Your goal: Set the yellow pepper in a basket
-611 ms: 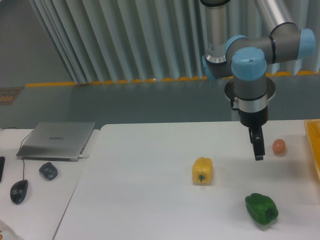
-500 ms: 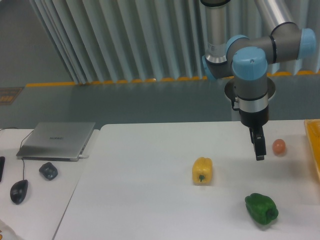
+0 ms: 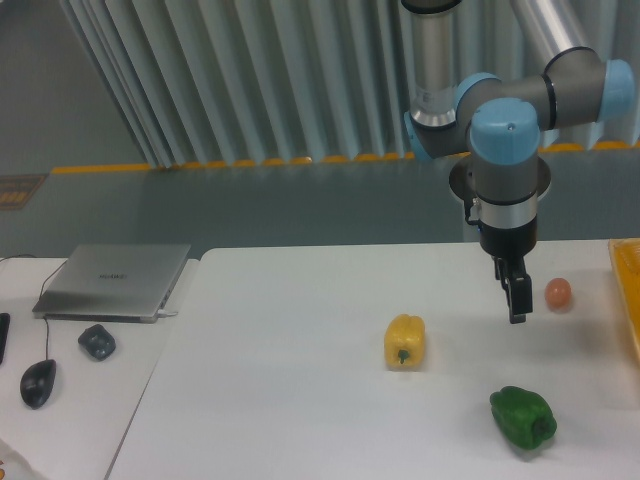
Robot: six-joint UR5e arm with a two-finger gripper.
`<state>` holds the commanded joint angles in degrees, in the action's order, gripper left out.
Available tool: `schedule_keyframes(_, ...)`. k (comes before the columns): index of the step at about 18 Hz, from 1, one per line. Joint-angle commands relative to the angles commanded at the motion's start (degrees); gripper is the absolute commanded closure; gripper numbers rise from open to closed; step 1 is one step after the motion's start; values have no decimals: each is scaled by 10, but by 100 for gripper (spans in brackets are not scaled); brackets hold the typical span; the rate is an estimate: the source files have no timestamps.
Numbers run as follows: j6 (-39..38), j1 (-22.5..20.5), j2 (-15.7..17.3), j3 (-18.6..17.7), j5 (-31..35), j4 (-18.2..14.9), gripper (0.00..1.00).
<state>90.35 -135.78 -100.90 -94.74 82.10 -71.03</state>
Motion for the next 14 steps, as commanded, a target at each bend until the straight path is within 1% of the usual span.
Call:
schedule_keyframes(3, -16, 3, 4, -4, 2, -2, 0)
schedule_keyframes(6, -61, 10, 3, -11, 2, -1, 0)
schedule_keyframes(8, -64, 24, 2, -20, 7, 3, 0)
schedule_keyframes(10, -59, 30, 1, -31, 39, 5, 0)
schedule_keyframes(12, -65, 55, -3, -31, 74, 5, 0)
schedule_keyframes(14, -71, 78, -4, -31, 90, 5, 0)
